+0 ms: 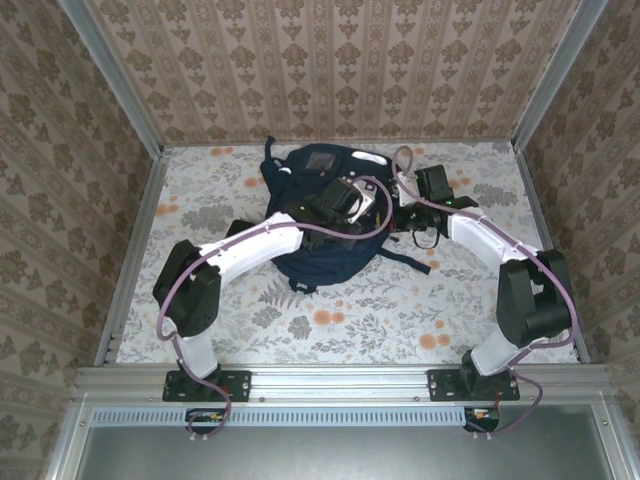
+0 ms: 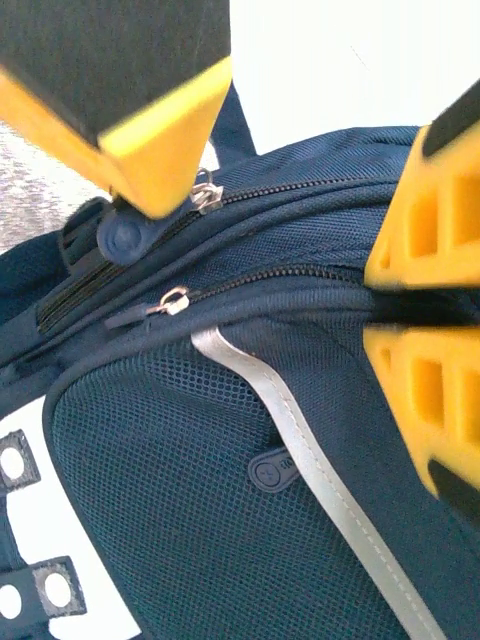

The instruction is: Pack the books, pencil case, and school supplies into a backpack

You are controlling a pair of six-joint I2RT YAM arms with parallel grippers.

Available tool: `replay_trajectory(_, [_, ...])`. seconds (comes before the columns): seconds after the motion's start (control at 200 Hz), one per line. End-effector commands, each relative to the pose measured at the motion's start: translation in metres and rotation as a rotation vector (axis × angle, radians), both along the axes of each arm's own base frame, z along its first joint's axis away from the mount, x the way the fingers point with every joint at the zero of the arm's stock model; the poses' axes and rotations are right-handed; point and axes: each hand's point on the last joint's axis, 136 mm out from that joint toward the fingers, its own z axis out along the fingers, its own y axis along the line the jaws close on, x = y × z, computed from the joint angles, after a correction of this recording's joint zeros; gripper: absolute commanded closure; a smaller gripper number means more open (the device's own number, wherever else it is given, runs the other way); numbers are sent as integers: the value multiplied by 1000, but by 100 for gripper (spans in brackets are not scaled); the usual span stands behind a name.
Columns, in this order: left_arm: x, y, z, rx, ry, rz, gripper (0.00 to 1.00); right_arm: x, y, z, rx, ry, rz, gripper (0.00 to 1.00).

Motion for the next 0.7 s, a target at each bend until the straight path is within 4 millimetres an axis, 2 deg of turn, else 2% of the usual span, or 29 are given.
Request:
replay_trajectory(0.0, [11,2,25,-128,50,50,68,17,-24,22,65,-42,-118,100])
replay_trajectory(0.16, [4,20,38,-195,115,11,45,42,-55,26,70,-47,-241,100])
replay_trajectory(0.29, [-1,33,30,-131,109,-62,36,62,-78,30,83,-46,-316,100])
replay_trajectory(0.39, [-2,34,16,-60,108,-131,35,73,-88,34,85,-47,-340,100])
replay_trajectory(0.515, [2,22,9,-20,96,-230,35,81,-92,38,87,-47,-339,100])
replay_trajectory(0.695, [4,11,3,57,70,-362,33,81,-90,35,95,-23,-320,100])
